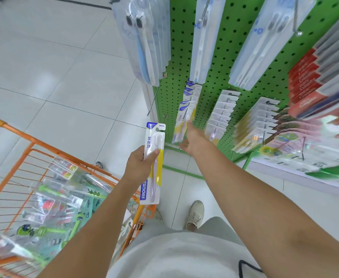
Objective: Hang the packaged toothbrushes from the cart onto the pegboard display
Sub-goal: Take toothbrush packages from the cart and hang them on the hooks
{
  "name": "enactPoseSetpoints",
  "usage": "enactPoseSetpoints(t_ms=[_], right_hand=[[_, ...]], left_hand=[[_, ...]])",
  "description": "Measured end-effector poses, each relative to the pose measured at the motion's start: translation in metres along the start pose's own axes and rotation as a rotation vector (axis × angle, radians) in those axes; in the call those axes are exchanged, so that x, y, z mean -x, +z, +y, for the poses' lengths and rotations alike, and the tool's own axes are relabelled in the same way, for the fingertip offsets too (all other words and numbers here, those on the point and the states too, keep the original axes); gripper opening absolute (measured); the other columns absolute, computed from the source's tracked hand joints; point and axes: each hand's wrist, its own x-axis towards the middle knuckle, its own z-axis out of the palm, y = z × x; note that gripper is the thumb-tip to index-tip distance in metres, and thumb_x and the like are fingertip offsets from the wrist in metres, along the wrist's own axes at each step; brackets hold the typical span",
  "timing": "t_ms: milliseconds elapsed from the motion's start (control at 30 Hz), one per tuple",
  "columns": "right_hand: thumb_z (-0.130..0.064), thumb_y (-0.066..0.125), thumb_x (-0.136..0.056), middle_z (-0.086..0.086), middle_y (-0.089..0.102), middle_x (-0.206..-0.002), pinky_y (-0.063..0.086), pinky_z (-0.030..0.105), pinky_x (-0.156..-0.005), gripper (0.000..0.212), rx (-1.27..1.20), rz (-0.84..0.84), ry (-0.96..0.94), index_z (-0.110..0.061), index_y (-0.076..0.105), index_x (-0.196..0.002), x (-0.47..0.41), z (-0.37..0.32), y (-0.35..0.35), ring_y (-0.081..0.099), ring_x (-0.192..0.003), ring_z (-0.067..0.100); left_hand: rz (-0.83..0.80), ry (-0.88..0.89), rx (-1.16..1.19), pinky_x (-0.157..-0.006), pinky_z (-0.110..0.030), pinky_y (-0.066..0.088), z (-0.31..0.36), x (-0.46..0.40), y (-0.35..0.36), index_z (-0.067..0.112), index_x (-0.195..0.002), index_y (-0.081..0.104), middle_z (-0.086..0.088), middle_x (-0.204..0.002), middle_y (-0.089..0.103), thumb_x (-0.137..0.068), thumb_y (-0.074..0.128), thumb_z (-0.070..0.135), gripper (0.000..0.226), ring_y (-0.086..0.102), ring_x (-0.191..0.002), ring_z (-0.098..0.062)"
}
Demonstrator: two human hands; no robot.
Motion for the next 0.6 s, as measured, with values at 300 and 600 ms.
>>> enactPoseSetpoints(t_ms=[300, 600], right_hand=[[-0.037, 0.07, -0.094, 0.005, 0.076, -0.108, 0.057, 0.039, -0.092, 0.033, 0.058, -0.384, -0.253, -0.013, 0.066, -0.116, 0.037, 0.047, -0.036, 0.072, -0.1, 0.023], [-0.013, 0.075, -0.09, 0.009, 0.07, -0.086, 0.06, 0.049, -0.076, 0.016, 0.104, -0.314, -0.421, -0.008, 0.068, -0.103, 0.035, 0.044, -0.029, 0.067, -0.069, 0.021]], left_hand=[[-0.107, 0.053, 0.029, -0.047, -0.011, 0.031, 0.005, -0.011, 0.012, 0.025, -0.076, 0.069, 0.017, -0.048, 0.048, -0.093, 0.071, 0.024, 0.016, 0.04, -0.044, -0.002], [-0.063, 0.011, -0.053, -0.059, -0.024, 0.041, 0.004, -0.022, 0.037, 0.018, -0.079, 0.063, 0.004, -0.07, 0.063, -0.087, 0.078, 0.03, 0.02, 0.054, -0.06, -0.011]])
